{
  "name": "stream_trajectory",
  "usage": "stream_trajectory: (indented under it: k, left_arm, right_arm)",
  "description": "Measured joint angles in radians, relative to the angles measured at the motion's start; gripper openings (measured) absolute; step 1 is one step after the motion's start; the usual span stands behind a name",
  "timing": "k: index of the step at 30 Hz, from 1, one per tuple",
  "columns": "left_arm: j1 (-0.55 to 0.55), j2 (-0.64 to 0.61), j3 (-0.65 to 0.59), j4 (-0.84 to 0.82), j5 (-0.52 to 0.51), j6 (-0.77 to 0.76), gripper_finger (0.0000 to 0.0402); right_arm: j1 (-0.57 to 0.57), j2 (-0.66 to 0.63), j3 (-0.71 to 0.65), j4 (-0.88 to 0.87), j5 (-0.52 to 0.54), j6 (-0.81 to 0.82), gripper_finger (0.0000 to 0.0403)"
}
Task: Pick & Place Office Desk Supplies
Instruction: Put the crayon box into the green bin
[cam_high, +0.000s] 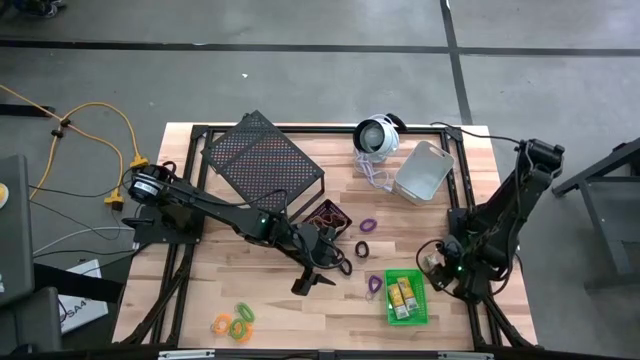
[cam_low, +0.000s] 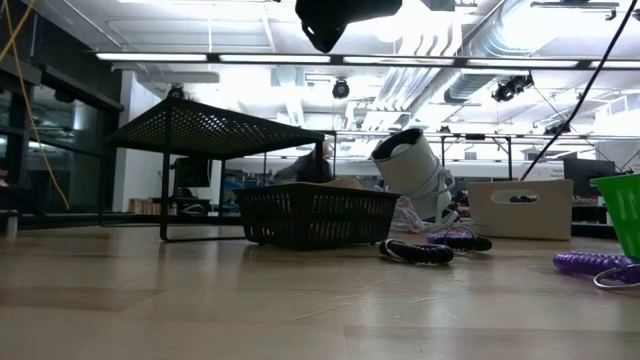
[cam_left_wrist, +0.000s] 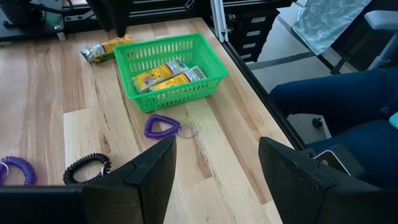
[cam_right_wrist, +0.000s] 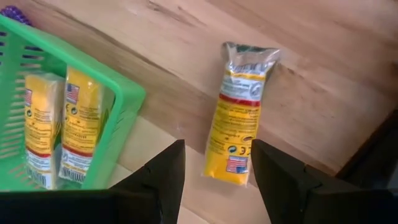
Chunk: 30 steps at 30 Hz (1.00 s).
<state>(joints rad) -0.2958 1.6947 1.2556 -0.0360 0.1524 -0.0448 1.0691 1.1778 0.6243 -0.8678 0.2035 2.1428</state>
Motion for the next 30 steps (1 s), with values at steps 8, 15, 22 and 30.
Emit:
stream_trajectory:
  k: [8,15,22,30]
  left_arm:
    - [0.000,0.000,0.000,0.000,0.000,0.000,0.0223]
    - [0.000,0.000,0.000,0.000,0.000,0.000,0.0223]
    - [0.000,0.000,0.000,0.000,0.000,0.000,0.0223]
    - [0.000,0.000,0.000,0.000,0.000,0.000,0.0223]
  right_arm:
    - [0.000,0.058,0.000,0.020,-0.003,-0.008,0.0172]
    - [0.000,0.060,0.000,0.033,-0.003,-0.019,0.0194]
    - [0.000,0.061,0.000,0.035,-0.003,-0.019,0.0236]
    - [0.000,0.126,0.000,0.035,-0.028,-0.017,0.0243]
